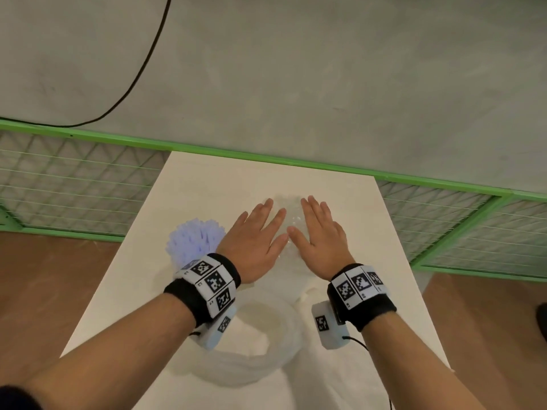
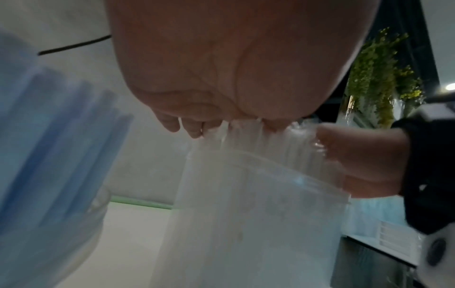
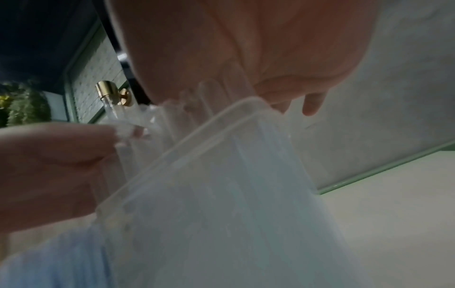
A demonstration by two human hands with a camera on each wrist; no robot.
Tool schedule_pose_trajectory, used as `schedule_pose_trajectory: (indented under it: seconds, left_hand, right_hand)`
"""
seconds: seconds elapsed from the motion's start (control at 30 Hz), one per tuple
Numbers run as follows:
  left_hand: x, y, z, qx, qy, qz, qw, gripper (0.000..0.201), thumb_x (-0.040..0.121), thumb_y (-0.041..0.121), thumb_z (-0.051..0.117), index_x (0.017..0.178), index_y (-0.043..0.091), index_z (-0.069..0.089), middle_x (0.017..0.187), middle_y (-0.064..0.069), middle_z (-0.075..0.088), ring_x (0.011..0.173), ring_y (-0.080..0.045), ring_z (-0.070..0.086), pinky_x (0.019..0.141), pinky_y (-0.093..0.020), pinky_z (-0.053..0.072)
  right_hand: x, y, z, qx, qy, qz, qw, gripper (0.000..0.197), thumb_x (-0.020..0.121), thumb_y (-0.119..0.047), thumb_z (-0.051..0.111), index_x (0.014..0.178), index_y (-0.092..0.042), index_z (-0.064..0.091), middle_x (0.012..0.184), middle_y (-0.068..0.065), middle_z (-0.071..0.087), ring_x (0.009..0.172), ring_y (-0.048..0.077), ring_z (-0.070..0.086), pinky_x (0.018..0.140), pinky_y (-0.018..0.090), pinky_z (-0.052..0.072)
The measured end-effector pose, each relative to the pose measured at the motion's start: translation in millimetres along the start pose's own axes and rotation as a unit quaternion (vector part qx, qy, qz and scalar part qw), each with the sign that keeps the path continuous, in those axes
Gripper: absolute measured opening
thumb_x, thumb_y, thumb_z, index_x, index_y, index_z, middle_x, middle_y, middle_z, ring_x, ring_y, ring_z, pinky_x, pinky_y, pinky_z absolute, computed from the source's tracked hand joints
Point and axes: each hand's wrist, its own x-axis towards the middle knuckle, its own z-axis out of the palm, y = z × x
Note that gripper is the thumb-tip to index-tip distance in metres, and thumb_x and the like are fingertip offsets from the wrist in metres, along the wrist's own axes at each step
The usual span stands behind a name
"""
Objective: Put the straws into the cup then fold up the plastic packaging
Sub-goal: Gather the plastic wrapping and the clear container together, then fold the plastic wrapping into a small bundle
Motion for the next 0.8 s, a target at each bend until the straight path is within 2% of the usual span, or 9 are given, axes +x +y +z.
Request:
schedule_pose_trajectory:
  seconds: [0.17,0.33,0.43,0.47,0.53,0.6,0.63,0.7,0.8]
  left_hand:
    - [-32.5,5.1,1.8,-0.026,0.056,0.013,0.998,0.062,0.099,0.056,0.01,0.152,0.035,-0.014,0.158,0.006,-0.031,0.145,-0.009,-0.027,0.12,-0.032,-0.013]
    - [-44.0,2.9,22.8,-0.022,0.021,-0.008,0.999,0.061,0.101,0.053,0.013,0.152,0.035,-0.014,0.159,0.011,-0.025,0.148,-0.007,-0.017,0.123,-0.04,0.0]
    - [-51.3,4.9,15.9,-0.064,0.04,-0.006,0.997,0.064,0.1,0.055,0.021,0.151,0.04,-0.014,0.161,0.011,-0.019,0.149,-0.007,-0.011,0.123,-0.039,0.004]
    - [-60.1,6.3,10.7,-0.093,0.064,-0.009,0.994,0.065,0.099,0.055,0.027,0.152,0.041,-0.008,0.163,0.009,-0.01,0.15,-0.008,-0.004,0.123,-0.035,0.007]
    - [-88.0,5.0,5.1,-0.135,0.159,-0.025,0.978,0.059,0.096,0.049,0.038,0.151,0.032,0.024,0.158,0.001,0.024,0.144,-0.014,0.026,0.116,-0.024,0.021]
    - [-123.8,-4.1,11.7,-0.126,0.256,-0.057,0.957,0.042,0.087,0.041,0.046,0.123,0.022,0.057,0.127,0.001,0.049,0.117,-0.017,0.049,0.099,-0.021,0.033]
    - [-140.7,-11.5,20.0,-0.119,0.275,-0.089,0.95,0.033,0.084,0.037,0.05,0.11,0.022,0.061,0.115,0.003,0.05,0.107,-0.017,0.051,0.093,-0.023,0.036]
    - [-164.0,-27.6,40.2,-0.124,0.252,-0.181,0.943,0.023,0.082,0.031,0.061,0.103,0.022,0.06,0.108,0.004,0.046,0.1,-0.021,0.054,0.086,-0.03,0.041]
    - [-166.1,-43.8,62.0,-0.199,0.148,-0.309,0.918,0.041,0.082,0.033,0.072,0.118,0.024,0.054,0.114,0.003,0.044,0.095,-0.026,0.059,0.086,-0.036,0.046]
  right_hand:
    - [-23.5,-0.5,-5.1,0.123,0.089,-0.002,0.988,0.069,0.093,-0.07,0.024,0.153,-0.043,0.006,0.161,-0.022,-0.014,0.148,0.008,-0.018,0.115,0.043,-0.002]
    - [-44.0,-0.9,11.8,0.039,0.012,-0.015,0.999,0.07,0.093,-0.072,0.017,0.154,-0.041,0.002,0.161,-0.022,-0.011,0.148,0.004,-0.013,0.121,0.047,-0.002]
    - [-42.7,1.8,7.2,0.123,0.041,-0.019,0.991,0.067,0.093,-0.068,0.017,0.154,-0.041,0.01,0.16,-0.025,-0.009,0.148,0.003,-0.012,0.12,0.044,-0.002]
    - [-46.3,5.1,4.6,0.176,0.089,-0.02,0.98,0.064,0.095,-0.063,0.021,0.154,-0.038,0.018,0.161,-0.024,-0.002,0.149,0.004,-0.005,0.119,0.041,0.002]
    - [-62.9,13.7,1.1,0.245,0.219,-0.022,0.944,0.047,0.1,-0.045,0.039,0.143,-0.029,0.043,0.153,-0.012,0.029,0.141,0.009,0.029,0.112,0.034,0.025]
    - [-86.2,26.3,6.0,0.269,0.271,0.008,0.924,0.022,0.097,-0.019,0.054,0.117,-0.026,0.059,0.121,-0.005,0.053,0.105,0.011,0.056,0.085,0.02,0.043]
    - [-98.4,32.5,12.3,0.283,0.243,0.033,0.927,0.022,0.095,-0.01,0.057,0.106,-0.029,0.061,0.104,-0.005,0.059,0.09,0.015,0.06,0.072,0.018,0.044]
    - [-119.6,40.9,29.1,0.317,0.136,0.09,0.934,0.024,0.091,-0.009,0.062,0.096,-0.032,0.062,0.082,-0.008,0.062,0.073,0.026,0.062,0.065,0.026,0.048]
    - [-134.5,35.7,50.7,0.325,-0.03,0.17,0.93,0.018,0.089,-0.025,0.069,0.103,-0.031,0.061,0.084,-0.006,0.063,0.07,0.026,0.065,0.067,0.038,0.053]
